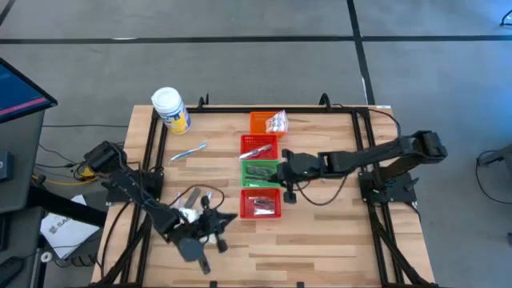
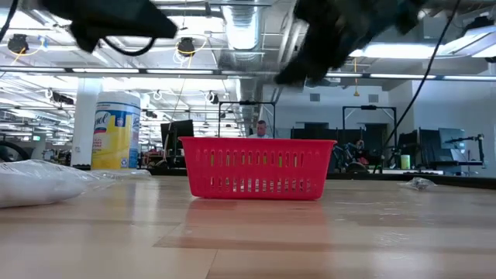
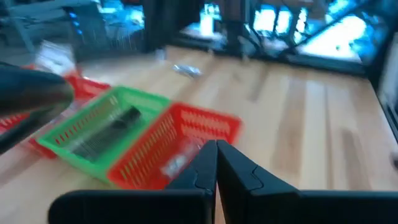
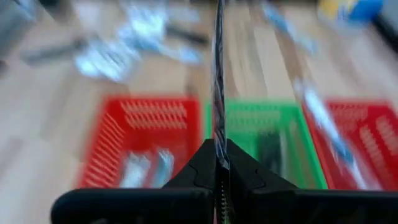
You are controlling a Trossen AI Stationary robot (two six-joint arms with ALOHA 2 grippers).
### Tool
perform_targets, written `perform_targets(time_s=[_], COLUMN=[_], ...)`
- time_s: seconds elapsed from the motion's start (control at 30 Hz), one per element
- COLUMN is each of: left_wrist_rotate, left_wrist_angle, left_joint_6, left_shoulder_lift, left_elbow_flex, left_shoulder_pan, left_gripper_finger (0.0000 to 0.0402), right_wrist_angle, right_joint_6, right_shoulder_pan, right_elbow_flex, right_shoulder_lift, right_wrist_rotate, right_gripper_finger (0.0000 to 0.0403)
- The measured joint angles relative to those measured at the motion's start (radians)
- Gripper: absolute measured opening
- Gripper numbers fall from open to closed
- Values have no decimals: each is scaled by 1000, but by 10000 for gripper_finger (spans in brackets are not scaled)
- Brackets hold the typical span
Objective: Pick & Place Travel size toiletries
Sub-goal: Put the black comb into the green basket
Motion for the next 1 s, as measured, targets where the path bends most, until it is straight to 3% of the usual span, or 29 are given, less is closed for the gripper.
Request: perform_targets(time_s=[0.17, 0.3, 0.53, 1.0], left_wrist_rotate=[123, 202, 212, 204], left_wrist_angle=[3, 1, 6, 4], left_joint_6=[14, -9, -29, -17], left_shoulder_lift=[-24, -17, -61, -56], left_elbow_flex=[0, 0, 1, 1], left_shoulder_pan=[36, 23, 23, -6], left_gripper_finger=[0, 0, 0, 0], right_wrist_angle=[62, 56, 56, 59], right_joint_6=[-58, -55, -37, -7], right_shoulder_pan=[-46, -94, -126, -131], right_elbow_flex=[2, -2, -2, -1], right_shoulder_lift=[97, 163, 236, 237], right_wrist_rotate=[-9, -75, -102, -92], right_gripper_finger=[5, 5, 5, 9])
